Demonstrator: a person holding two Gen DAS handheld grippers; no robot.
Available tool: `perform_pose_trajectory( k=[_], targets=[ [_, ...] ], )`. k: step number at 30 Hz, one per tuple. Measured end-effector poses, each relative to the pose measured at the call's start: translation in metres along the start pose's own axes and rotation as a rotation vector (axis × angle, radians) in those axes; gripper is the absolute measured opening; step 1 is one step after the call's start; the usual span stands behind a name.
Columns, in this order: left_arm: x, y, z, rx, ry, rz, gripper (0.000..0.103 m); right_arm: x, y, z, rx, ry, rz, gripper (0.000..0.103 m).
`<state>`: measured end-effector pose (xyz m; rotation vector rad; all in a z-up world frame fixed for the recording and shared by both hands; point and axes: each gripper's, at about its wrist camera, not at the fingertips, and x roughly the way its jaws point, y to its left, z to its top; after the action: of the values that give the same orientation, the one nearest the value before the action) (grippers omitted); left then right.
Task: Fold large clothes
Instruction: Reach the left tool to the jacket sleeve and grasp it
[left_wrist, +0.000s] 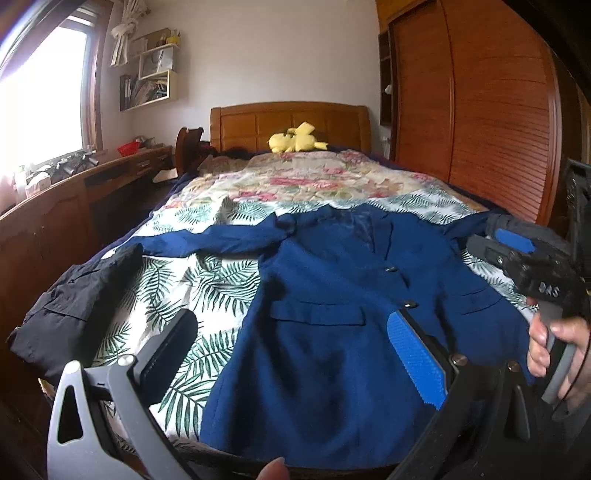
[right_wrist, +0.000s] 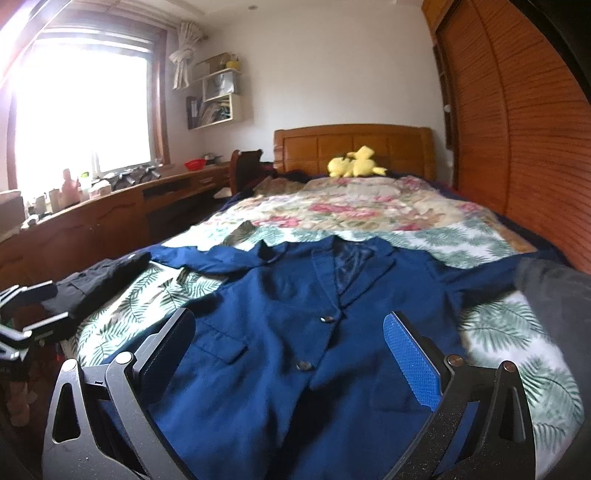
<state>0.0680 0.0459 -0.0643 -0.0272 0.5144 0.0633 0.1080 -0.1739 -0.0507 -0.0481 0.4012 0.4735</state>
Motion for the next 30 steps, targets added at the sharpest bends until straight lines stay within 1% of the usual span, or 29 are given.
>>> perform_pose_trajectory(
  k=[8,13,16,19,21,25,30],
  targets=[
    [0.03,0.014,0.005,-0.014,0.035,0.027,0.103,0.077,-0.013,0.01,0.015,0.054,0.124,0.103],
    [0.059,0.031,0.015,-0.045,0.067,0.043,0.103,0.125,-0.014,0.02,0.011,0.098,0.184,0.103],
    [0.079,0.044,0.022,-0.06,0.086,0.056,0.103,0.15,-0.012,0.021,-0.012,0.114,0.209,0.103],
    [0.102,0.055,0.029,-0.055,0.11,0.051,0.103,0.167,-0.012,0.012,-0.032,0.129,0.209,0.103],
    [0.119,0.063,0.035,-0.052,0.122,0.04,0.103,0.179,-0.01,0.003,-0.051,0.163,0.198,0.103],
    [0.152,0.078,0.045,-0.08,0.159,0.009,0.103,0.193,-0.009,-0.007,-0.095,0.197,0.168,0.103],
    [0.198,0.099,0.06,-0.122,0.186,0.01,0.103,0.202,-0.015,-0.005,-0.094,0.215,0.16,0.103]
  ],
)
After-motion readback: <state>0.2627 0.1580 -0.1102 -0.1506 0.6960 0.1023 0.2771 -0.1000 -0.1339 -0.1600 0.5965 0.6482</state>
